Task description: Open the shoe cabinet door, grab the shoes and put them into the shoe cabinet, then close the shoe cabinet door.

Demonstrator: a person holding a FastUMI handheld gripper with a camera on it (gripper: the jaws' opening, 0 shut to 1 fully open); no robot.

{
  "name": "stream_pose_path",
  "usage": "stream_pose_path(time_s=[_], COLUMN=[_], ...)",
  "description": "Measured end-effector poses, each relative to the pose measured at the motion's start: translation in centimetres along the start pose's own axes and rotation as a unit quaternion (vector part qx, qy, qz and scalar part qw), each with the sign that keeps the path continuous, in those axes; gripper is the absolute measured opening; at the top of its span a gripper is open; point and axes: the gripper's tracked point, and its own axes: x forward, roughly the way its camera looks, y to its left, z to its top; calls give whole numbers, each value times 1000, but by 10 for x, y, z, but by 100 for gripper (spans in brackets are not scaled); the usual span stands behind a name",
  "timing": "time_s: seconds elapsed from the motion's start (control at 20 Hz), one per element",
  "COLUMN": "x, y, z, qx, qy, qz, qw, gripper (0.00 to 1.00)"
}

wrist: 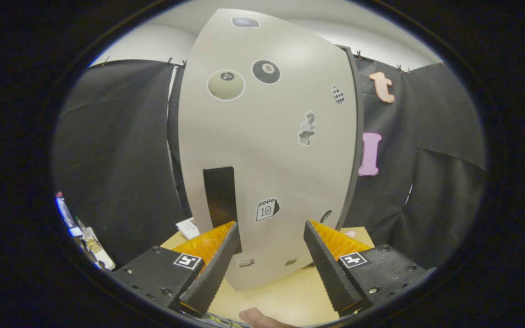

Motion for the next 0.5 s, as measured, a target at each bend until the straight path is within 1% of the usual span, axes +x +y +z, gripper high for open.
stream_pose_path(time_s=[0.1, 0.2, 0.35, 0.5], x=[10, 18, 28, 41], y=[10, 28, 39, 43], z=[1, 0, 3, 13], qx=[-8, -12, -19, -36], qy=[1, 4, 2, -7], qz=[0, 11, 18, 5], qw=[1000, 1000, 1000, 999], gripper=[95, 95, 95, 95])
